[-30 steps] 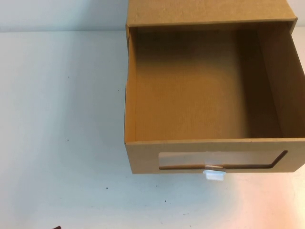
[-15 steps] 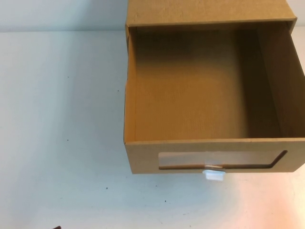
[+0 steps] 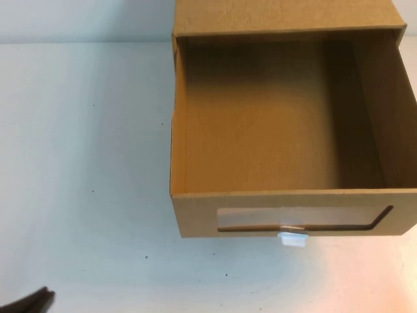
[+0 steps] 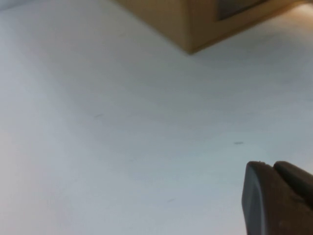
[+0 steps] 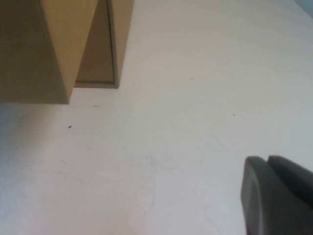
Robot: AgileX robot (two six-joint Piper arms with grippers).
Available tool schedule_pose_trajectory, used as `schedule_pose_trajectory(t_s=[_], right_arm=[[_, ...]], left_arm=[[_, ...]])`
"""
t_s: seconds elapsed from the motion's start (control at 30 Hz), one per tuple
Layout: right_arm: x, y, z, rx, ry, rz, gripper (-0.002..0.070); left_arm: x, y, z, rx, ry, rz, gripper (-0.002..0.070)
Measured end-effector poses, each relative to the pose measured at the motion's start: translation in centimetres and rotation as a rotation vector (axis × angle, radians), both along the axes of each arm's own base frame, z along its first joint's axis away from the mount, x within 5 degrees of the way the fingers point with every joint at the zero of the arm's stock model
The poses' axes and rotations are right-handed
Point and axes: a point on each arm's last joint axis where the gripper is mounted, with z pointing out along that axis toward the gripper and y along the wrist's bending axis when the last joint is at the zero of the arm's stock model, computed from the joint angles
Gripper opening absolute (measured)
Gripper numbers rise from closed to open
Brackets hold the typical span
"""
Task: Open the shoe box
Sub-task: 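Pull the top drawer of the cardboard box fully open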
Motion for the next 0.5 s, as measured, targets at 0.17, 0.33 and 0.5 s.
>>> schedule_pose_trajectory(t_s=[0.17,0.33,0.5], right_arm=[[0.0,0.0,0.0,0.009,0.002,0.000,-0.0014],[0.0,0.0,0.0,0.011,0.002,0.001,-0.0013],[0.0,0.0,0.0,0.012,0.002,0.000,-0.0013]], left_arm=[[0.4,1.1,0.0,0.000,0.000,0.189,-0.0004],[0.6,1.9,0.0,0.000,0.000,0.307,-0.0004],[0.7,2.1,0.0,0.000,0.000,0.348,-0.0004]])
